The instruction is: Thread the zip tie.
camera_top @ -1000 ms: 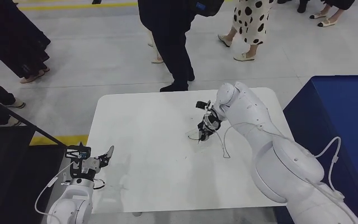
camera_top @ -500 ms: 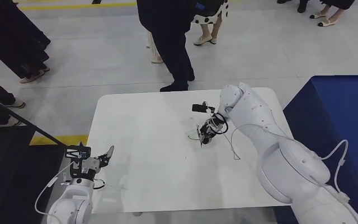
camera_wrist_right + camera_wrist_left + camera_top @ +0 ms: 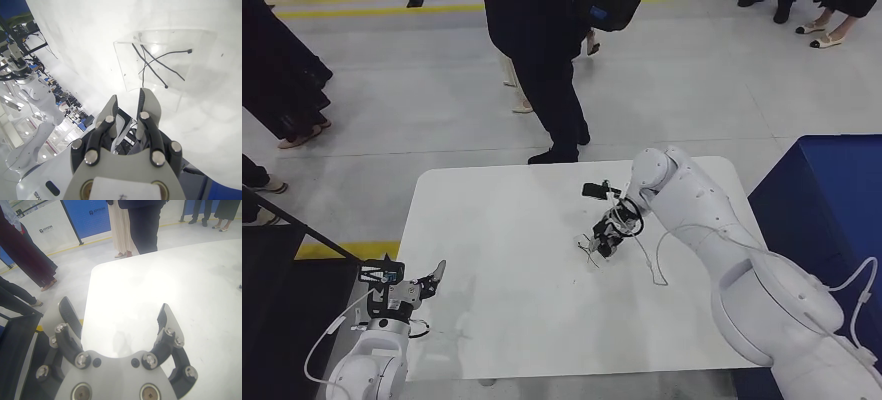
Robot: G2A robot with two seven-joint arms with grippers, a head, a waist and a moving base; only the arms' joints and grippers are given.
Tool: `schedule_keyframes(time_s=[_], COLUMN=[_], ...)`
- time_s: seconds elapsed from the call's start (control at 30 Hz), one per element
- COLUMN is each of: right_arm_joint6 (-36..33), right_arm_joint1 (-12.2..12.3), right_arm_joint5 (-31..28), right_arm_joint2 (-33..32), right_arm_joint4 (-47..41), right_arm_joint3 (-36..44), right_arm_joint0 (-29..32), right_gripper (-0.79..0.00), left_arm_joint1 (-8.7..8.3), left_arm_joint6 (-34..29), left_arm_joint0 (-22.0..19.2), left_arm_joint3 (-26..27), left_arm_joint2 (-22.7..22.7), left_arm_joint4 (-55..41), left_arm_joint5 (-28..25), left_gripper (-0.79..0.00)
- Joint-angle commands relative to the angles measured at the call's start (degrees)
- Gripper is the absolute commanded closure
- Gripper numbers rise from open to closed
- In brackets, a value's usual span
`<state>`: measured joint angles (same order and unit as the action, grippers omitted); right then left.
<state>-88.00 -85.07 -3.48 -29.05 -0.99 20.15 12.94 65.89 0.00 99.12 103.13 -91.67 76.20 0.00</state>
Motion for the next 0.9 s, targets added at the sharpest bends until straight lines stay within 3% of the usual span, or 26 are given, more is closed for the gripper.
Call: schedule_keyframes(time_s=[0.0, 0.17, 0.3, 0.47, 0.7, 0.83, 0.87], right_arm_joint6=[0.0, 3.9, 6.3, 6.2, 9.0, 9.5, 9.2], right_arm_joint1=[0.4, 0.8, 1.5, 2.5, 3.7, 4.3, 4.4], right_arm_joint5=[3.6, 13.5, 17.9, 19.8, 23.9, 23.6, 23.0], right_arm_joint2=[0.0, 0.7, 0.9, 0.6, 0.0, -0.1, -0.2], right_arm_joint4=[0.5, 4.3, 7.1, 9.3, 12.5, 14.3, 14.5], right_arm_joint3=[1.5, 7.5, 11.7, 14.1, 17.8, 20.7, 21.4], right_arm_joint0=[0.1, 1.1, 2.3, 3.4, 4.9, 5.8, 6.1], right_gripper=[-0.043, -0.074, -0.089, -0.154, -0.166, -0.139, -0.099], left_arm_joint1=[0.00, 0.00, 0.00, 0.00, 0.00, 0.00, 0.00], left_arm_joint6=[0.0, 0.0, 0.0, 0.0, 0.0, 0.0, 0.0], left_arm_joint0=[0.0, 0.0, 0.0, 0.0, 0.0, 0.0, 0.0], left_arm_joint3=[0.0, 0.0, 0.0, 0.0, 0.0, 0.0, 0.0], left_arm_joint2=[0.0, 0.0, 0.0, 0.0, 0.0, 0.0, 0.0], left_arm_joint4=[0.0, 0.0, 0.0, 0.0, 0.0, 0.0, 0.0], left_arm_joint5=[0.0, 0.0, 0.0, 0.0, 0.0, 0.0, 0.0], left_gripper=[-0.785, -0.785, -0.785, -0.785, -0.785, -0.785, -0.785])
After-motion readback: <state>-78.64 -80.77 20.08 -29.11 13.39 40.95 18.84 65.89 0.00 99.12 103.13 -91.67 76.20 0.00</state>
